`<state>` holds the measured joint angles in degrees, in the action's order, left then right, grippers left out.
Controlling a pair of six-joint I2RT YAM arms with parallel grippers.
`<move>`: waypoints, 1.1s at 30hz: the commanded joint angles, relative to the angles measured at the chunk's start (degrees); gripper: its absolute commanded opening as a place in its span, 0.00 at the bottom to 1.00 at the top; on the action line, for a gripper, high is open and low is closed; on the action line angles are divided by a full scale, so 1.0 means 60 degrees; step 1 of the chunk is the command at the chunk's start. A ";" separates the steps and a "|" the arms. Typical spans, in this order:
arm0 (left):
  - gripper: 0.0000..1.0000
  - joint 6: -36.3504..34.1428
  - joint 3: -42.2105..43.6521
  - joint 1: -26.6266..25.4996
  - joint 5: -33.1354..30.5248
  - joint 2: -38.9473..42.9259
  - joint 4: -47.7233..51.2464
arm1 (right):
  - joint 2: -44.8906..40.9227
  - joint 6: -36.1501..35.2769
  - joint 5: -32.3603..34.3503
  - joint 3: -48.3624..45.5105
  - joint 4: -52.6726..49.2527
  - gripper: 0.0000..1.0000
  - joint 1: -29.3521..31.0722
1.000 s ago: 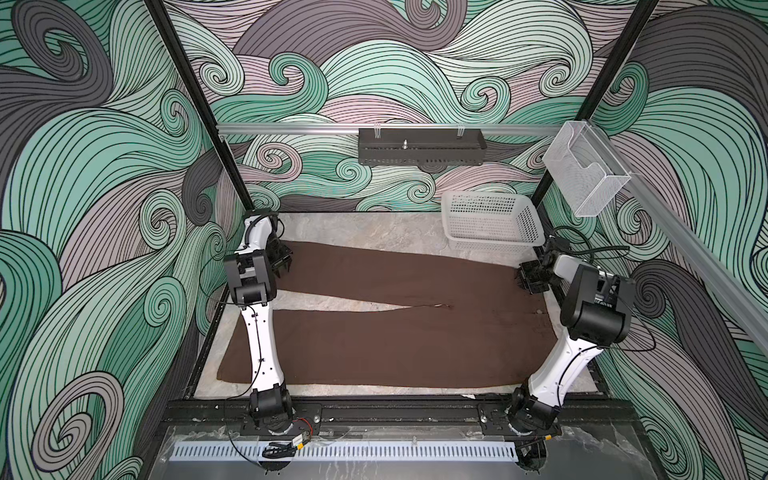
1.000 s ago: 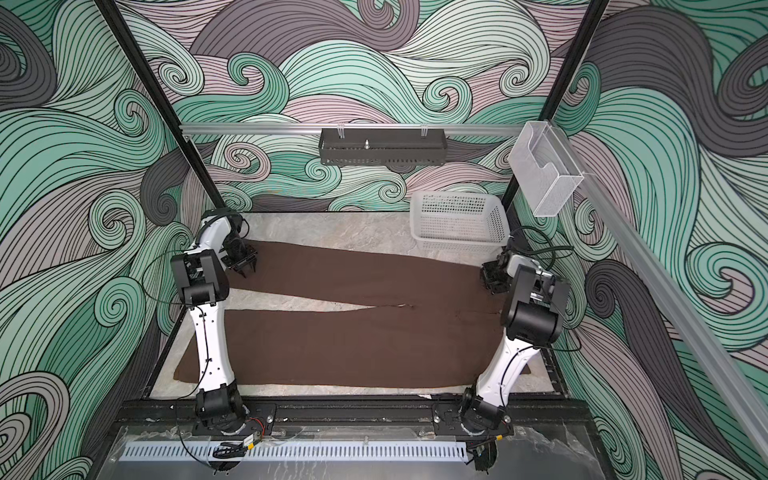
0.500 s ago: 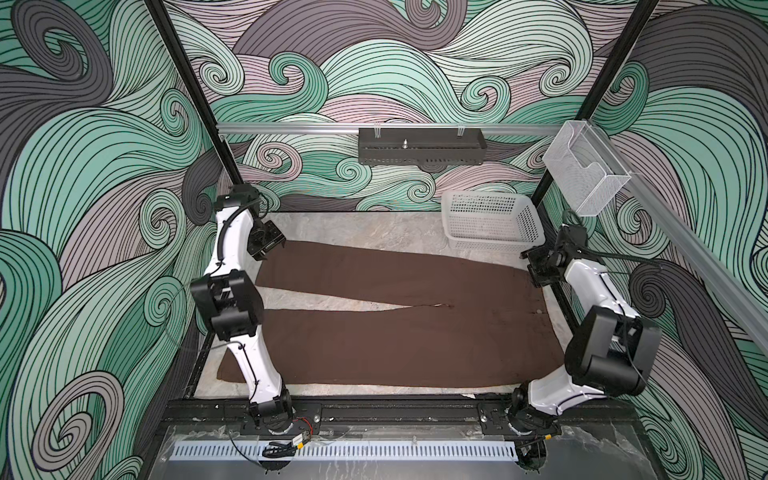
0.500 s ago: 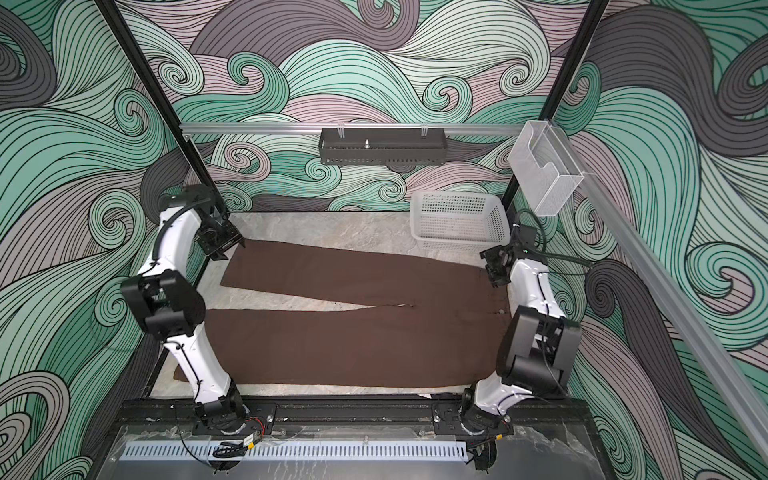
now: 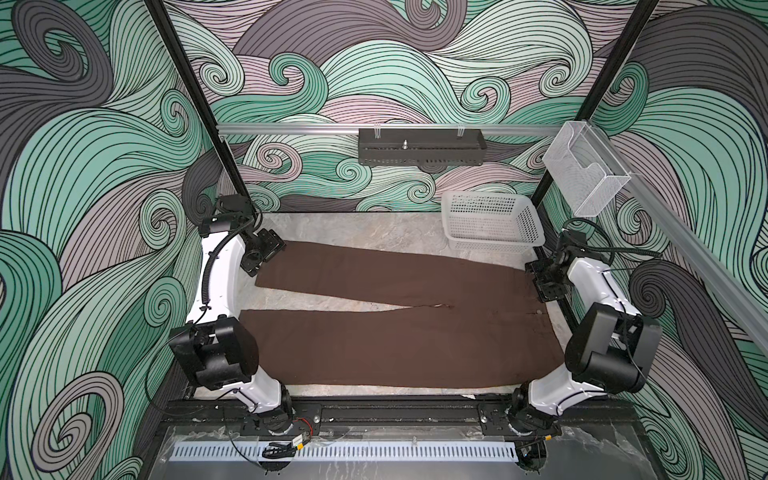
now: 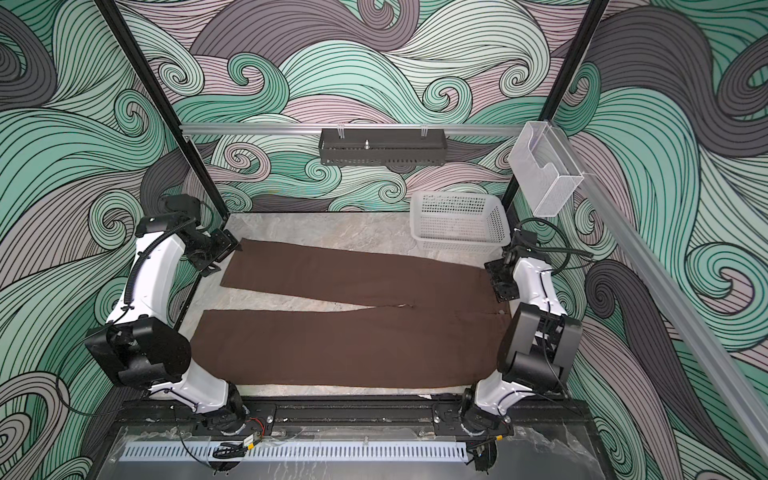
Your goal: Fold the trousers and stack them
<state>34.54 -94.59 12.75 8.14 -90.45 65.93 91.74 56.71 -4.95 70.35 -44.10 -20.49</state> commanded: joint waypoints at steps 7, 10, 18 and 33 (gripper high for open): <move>0.87 0.0175 0.0805 0.0038 -0.0395 0.2092 0.0085 | -0.0494 0.1184 0.0585 -0.0334 -0.0581 0.76 -0.0460; 0.89 0.0096 0.0732 0.0092 -0.0478 0.2259 0.0189 | -0.0098 0.1585 0.0900 0.0094 -0.0709 0.76 -0.0481; 0.90 0.0129 0.0254 0.0105 -0.0271 0.1564 -0.0221 | 0.2095 0.2678 0.1146 0.2152 -0.1091 0.73 -0.0337; 0.90 -0.0318 -0.1060 0.0116 -0.0415 -0.0455 -0.0810 | 0.5758 0.4040 0.2581 0.5772 -0.2302 0.69 0.0368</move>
<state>34.26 -97.91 13.10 6.87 -92.12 61.49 124.60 78.17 6.52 102.61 -53.06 -18.55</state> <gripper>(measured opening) 0.902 0.688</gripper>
